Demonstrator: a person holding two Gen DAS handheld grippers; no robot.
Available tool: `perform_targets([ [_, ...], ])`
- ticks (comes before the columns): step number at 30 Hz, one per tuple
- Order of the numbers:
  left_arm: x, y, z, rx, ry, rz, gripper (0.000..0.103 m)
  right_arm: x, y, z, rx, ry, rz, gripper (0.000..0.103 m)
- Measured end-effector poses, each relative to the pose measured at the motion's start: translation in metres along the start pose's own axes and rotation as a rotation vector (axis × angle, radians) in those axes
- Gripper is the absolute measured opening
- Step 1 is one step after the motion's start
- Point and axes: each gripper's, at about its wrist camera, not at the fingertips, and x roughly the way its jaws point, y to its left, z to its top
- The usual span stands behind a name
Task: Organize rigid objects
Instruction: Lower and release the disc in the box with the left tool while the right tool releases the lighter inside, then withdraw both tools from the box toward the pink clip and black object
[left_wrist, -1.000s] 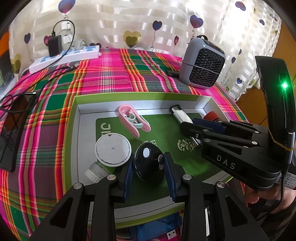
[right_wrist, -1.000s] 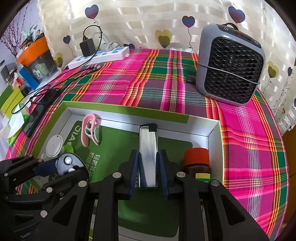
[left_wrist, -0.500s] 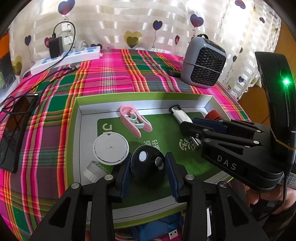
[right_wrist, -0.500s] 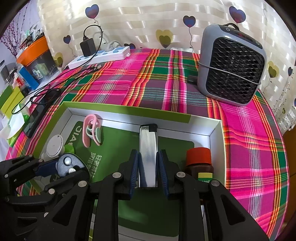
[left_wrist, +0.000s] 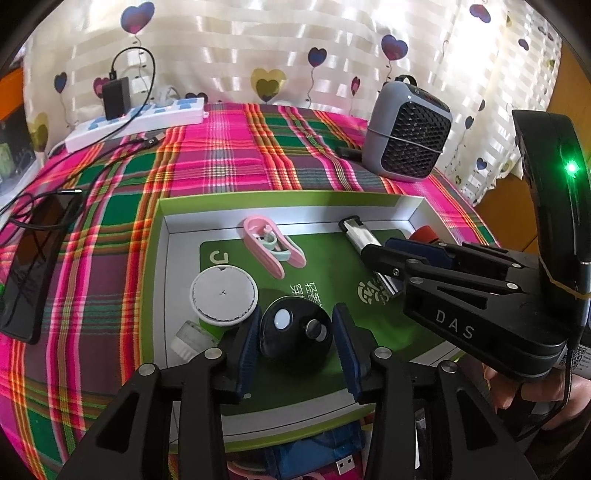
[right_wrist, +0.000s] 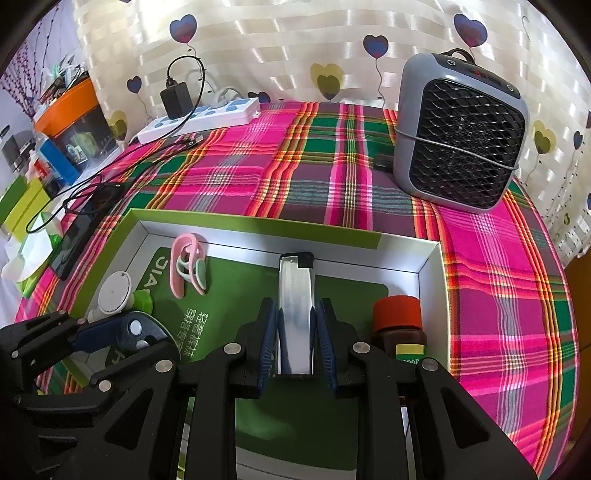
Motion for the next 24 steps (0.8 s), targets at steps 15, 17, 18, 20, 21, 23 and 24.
perform_targets([
  [15,-0.023,-0.006,-0.007,0.016,-0.043,0.007,0.039,-0.019,0.007,-0.006,0.008,-0.032,0.016,0.031],
  [17,-0.026,-0.007,-0.008,0.020,-0.049,0.012,0.039,-0.022,0.007,-0.008,0.014,-0.036,0.018,0.031],
  [18,-0.028,-0.007,-0.010,0.022,-0.051,0.016,0.039,-0.024,0.008,-0.009,0.016,-0.038,0.020,0.031],
  [20,-0.031,-0.008,-0.012,0.023,-0.054,0.016,0.039,-0.028,0.009,-0.012,0.016,-0.043,0.023,0.031],
  [21,-0.034,-0.008,-0.013,0.023,-0.057,0.015,0.039,-0.030,0.010,-0.012,0.016,-0.046,0.022,0.031],
  [23,-0.039,-0.009,-0.016,0.026,-0.065,0.016,0.039,-0.035,0.011,-0.015,0.017,-0.054,0.024,0.031],
  [24,-0.042,-0.009,-0.017,0.030,-0.070,0.016,0.039,-0.037,0.012,-0.016,0.019,-0.057,0.026,0.031],
])
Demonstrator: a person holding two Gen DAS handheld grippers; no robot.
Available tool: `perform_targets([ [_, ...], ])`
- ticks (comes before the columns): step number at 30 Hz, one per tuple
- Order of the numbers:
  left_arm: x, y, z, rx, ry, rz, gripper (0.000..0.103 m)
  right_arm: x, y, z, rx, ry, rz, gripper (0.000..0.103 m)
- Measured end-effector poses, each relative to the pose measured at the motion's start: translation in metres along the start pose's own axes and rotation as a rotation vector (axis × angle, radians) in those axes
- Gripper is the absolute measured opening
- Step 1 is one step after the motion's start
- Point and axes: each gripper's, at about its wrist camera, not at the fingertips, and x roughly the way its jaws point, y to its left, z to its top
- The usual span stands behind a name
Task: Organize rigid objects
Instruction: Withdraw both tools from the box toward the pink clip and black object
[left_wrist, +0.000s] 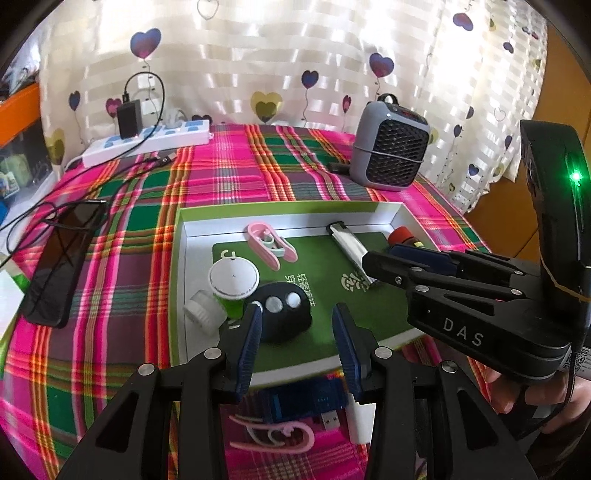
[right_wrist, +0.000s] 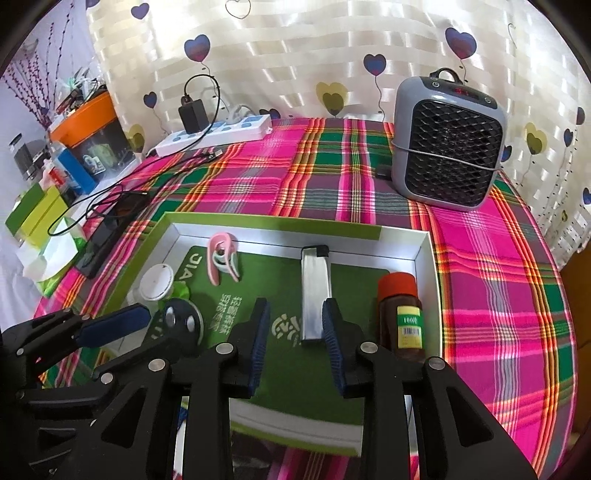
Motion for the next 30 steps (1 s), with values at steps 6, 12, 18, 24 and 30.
perform_targets([
  [6,-0.016,0.001,-0.009,0.002,-0.022,0.004,0.039,-0.017,0.004,-0.007,0.016,-0.032,0.017,0.031],
  [12,-0.034,0.004,-0.023,0.003,-0.041,0.007,0.039,-0.031,0.011,-0.021,0.015,-0.048,0.011,0.031],
  [18,-0.050,0.007,-0.040,0.009,-0.057,0.015,0.039,-0.044,0.018,-0.036,0.022,-0.066,0.013,0.031],
  [24,-0.064,0.020,-0.059,-0.009,-0.070,0.002,0.039,-0.058,0.023,-0.054,0.028,-0.073,0.006,0.031],
  [30,-0.074,0.038,-0.077,-0.031,-0.073,-0.011,0.039,-0.070,0.022,-0.080,0.059,-0.061,-0.027,0.033],
])
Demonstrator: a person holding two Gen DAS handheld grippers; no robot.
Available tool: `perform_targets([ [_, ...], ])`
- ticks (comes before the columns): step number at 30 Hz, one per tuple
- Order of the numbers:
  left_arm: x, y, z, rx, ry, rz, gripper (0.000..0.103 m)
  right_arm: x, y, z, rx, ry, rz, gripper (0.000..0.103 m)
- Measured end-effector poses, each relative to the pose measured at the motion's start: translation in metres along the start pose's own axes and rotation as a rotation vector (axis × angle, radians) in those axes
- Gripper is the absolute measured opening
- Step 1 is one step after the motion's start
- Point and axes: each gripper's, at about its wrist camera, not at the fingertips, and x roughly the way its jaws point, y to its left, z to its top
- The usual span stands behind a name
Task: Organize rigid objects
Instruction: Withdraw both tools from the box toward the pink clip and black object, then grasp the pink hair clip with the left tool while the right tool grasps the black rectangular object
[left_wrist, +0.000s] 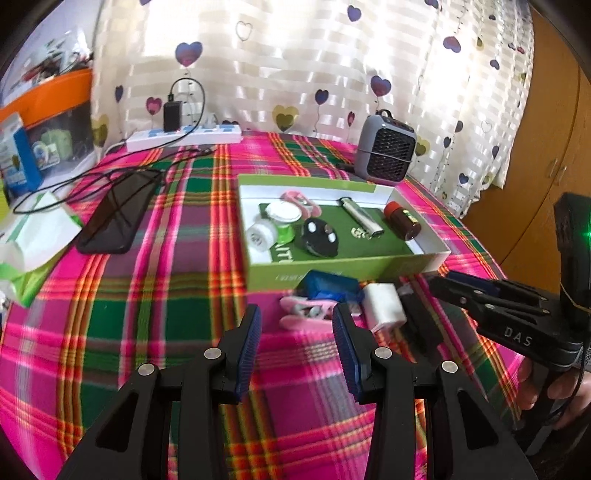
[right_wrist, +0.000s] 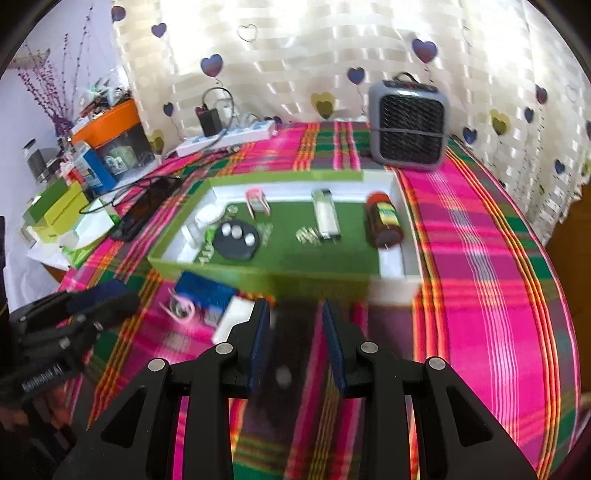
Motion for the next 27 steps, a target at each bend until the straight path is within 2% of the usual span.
perform_targets([
  [3,-0.002,0.008,-0.004,-0.010,0.002,-0.006,0.039,-0.003,0.001,-0.008,0.012,0.007,-0.009,0.037],
  [10,-0.006,0.021,-0.009,-0.014,0.006,-0.033,0.039,0.006,0.014,-0.020,0.004,0.051,-0.008,0.037],
  [22,0.009,0.027,-0.001,-0.003,0.050,-0.132,0.039,0.022,0.026,-0.028,-0.022,0.109,-0.090,0.037],
  [27,0.024,0.025,0.002,0.011,0.095,-0.160,0.039,0.025,0.026,-0.027,-0.021,0.117,-0.124,0.037],
])
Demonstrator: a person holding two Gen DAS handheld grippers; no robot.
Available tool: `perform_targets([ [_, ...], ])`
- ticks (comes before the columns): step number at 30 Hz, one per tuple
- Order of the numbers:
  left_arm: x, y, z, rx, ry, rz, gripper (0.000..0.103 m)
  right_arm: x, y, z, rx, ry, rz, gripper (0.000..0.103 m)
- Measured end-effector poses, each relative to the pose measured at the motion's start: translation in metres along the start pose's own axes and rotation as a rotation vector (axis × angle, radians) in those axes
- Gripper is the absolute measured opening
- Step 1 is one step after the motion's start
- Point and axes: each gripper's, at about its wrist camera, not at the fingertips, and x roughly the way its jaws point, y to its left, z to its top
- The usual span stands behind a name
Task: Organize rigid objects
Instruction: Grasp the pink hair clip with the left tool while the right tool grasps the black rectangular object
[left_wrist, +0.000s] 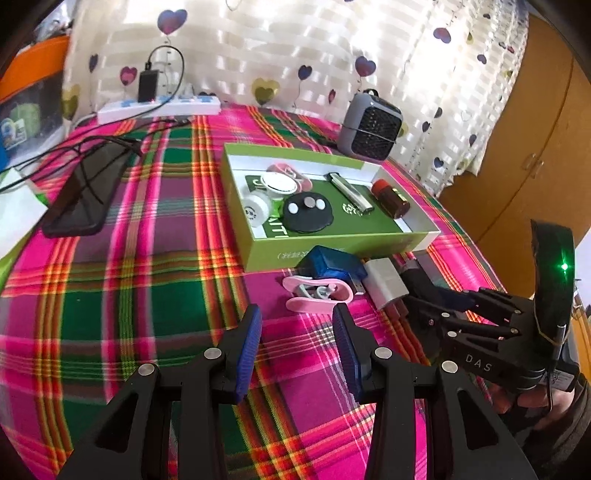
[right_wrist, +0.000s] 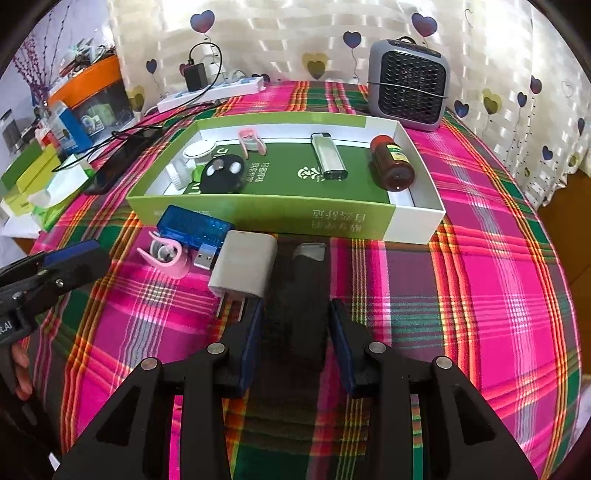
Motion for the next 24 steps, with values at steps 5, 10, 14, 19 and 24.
perform_targets([
  [5,0.012,0.000,0.004,-0.005,0.036,-0.040,0.039,0.001,-0.003,0.002,-0.007,0.003,-0.038,0.037],
  [10,0.017,-0.008,0.004,0.028,0.049,-0.057,0.039,0.001,-0.008,0.001,0.002,-0.001,-0.033,0.037],
  [14,0.021,-0.014,0.001,0.045,0.071,-0.063,0.039,0.001,-0.010,0.001,-0.010,-0.005,-0.026,0.037],
  [19,0.018,-0.025,-0.008,0.070,0.081,-0.064,0.039,0.001,-0.012,0.002,-0.015,-0.017,0.001,0.027],
  [24,0.012,-0.020,-0.001,0.060,0.034,0.000,0.039,0.002,-0.019,0.002,0.000,-0.021,0.023,0.027],
])
